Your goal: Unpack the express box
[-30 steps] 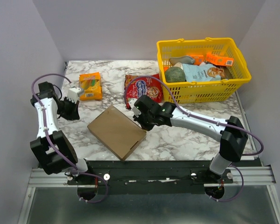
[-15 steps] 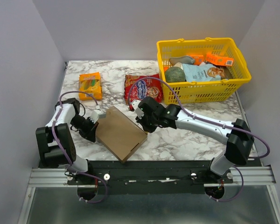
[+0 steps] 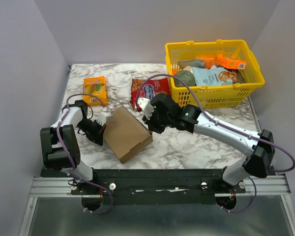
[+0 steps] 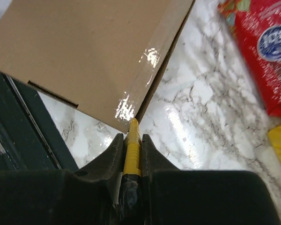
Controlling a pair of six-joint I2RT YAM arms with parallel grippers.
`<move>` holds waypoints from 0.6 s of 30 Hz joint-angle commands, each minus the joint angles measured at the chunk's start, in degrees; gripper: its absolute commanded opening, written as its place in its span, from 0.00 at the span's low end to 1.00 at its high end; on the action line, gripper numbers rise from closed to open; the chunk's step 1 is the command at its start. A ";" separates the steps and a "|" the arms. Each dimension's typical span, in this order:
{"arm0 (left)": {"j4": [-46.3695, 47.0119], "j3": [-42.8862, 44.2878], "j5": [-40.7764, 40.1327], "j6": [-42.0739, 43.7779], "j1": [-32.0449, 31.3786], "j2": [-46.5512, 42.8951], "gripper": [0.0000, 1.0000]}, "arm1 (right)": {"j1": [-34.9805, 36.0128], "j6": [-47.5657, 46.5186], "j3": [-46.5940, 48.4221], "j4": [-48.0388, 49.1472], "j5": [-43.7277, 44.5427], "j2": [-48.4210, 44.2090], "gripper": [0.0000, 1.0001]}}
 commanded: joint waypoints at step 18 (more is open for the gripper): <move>2.89 11.21 1.85 -8.11 -5.08 9.93 0.02 | 1.06 1.21 6.33 8.11 27.03 6.08 0.00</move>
